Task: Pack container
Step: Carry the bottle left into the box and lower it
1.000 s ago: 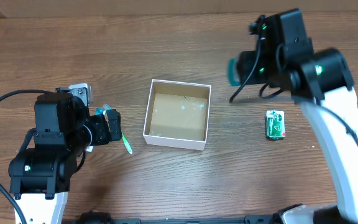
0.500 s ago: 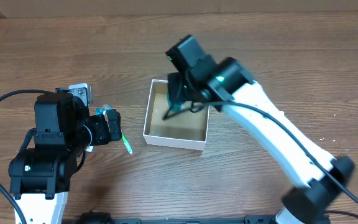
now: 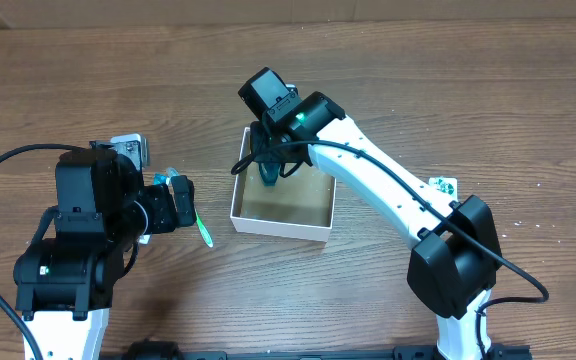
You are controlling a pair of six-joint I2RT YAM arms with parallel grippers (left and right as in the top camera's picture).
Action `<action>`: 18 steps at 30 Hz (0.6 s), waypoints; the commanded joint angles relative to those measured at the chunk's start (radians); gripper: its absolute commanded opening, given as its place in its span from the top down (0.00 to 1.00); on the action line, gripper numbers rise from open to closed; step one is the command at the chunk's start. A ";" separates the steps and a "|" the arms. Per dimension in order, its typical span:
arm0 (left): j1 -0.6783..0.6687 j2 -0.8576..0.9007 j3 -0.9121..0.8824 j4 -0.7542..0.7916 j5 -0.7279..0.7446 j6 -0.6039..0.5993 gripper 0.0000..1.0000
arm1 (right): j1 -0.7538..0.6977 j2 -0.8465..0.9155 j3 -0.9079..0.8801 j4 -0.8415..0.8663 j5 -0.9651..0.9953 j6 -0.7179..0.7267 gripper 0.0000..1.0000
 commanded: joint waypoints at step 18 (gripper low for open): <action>-0.007 0.002 0.026 0.000 -0.008 0.021 0.00 | 0.001 -0.019 0.016 -0.020 -0.034 -0.065 0.11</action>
